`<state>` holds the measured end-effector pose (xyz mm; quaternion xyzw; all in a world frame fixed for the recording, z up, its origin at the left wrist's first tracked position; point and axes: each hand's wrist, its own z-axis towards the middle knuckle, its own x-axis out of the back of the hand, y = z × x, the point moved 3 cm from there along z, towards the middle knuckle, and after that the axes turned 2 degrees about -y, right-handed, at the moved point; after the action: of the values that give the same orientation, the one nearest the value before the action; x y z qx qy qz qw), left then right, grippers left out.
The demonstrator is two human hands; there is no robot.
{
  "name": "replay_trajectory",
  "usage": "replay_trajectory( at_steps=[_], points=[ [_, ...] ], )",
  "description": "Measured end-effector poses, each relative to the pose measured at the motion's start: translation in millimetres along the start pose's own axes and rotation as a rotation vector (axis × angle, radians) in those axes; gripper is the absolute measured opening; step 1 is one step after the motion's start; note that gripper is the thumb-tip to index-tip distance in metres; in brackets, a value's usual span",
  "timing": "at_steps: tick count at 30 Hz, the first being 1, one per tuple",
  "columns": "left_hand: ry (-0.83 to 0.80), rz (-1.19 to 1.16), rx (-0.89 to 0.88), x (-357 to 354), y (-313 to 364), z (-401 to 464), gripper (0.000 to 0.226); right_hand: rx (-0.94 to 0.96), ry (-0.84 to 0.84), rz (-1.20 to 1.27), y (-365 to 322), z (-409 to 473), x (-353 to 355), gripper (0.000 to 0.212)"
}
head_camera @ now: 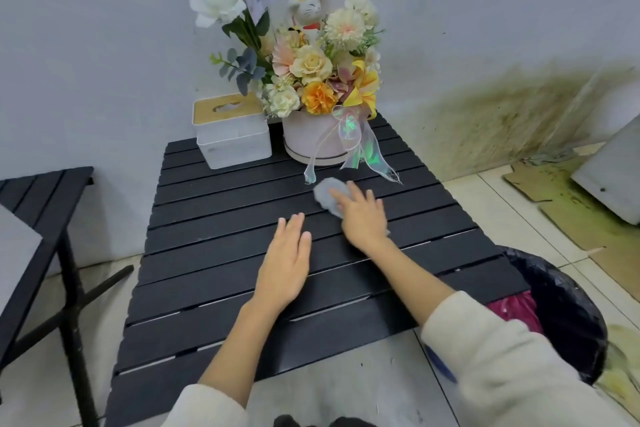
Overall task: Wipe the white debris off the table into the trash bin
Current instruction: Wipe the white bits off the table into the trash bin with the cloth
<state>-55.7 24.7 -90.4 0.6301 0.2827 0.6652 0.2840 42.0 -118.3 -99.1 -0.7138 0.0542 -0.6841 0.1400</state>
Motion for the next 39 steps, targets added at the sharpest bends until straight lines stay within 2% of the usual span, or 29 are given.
replay_trajectory(
  at_steps=[6,11,13,16,19,21,23,24,26,29,31,34,39],
  points=[
    [-0.216,0.08,-0.097,-61.3,39.8,23.1,0.05,-0.321,0.072,0.055,140.5,-22.4,39.0,0.051],
    [-0.351,0.077,-0.207,-128.2,105.5,33.8,0.052,-0.499,0.228,0.372,217.1,-74.5,60.5,0.039],
    [-0.416,0.011,-0.201,-158.4,137.9,34.8,0.053,-0.482,0.318,0.535,232.0,-91.6,69.3,0.037],
    [-0.467,-0.089,-0.125,-194.8,185.3,38.6,0.055,-0.334,0.368,0.773,240.8,-107.2,84.9,0.037],
    [-0.507,-0.318,0.062,-218.4,221.9,47.5,0.062,-0.21,0.353,1.02,245.2,-116.9,100.1,0.037],
    [-0.553,-0.505,0.177,-229.5,236.4,51.3,0.068,-0.21,0.374,1.121,254.6,-121.9,106.7,0.033],
    [-0.55,-0.62,0.205,-238.1,241.5,53.3,0.052,-0.251,0.415,1.173,270.1,-127.7,106.8,0.034],
    [-0.554,-0.644,0.197,-240.7,242.7,53.0,0.037,-0.296,0.4,1.224,278.7,-131.0,104.7,0.04],
    [-0.586,-0.634,0.18,-244.2,246.7,49.3,0.021,-0.413,0.25,1.333,291.0,-138.9,97.7,0.051],
    [-0.678,-0.661,0.202,-248.6,252.1,39.2,0.02,-0.434,0.041,1.39,298.7,-152.6,89.3,0.036],
    [-0.728,-0.708,0.219,-249.5,253.9,34.0,0.024,-0.418,0.087,1.444,301.9,-159.9,89.4,0.039],
    [-0.691,-0.751,0.199,-245.0,255.0,30.4,0.026,-0.424,0.235,1.552,306.6,-166.4,95.7,0.05],
    [-0.641,-0.732,0.197,-224.1,254.0,29.7,0.028,-0.376,0.306,1.485,293.6,-155.6,119.1,0.031]
  ],
)
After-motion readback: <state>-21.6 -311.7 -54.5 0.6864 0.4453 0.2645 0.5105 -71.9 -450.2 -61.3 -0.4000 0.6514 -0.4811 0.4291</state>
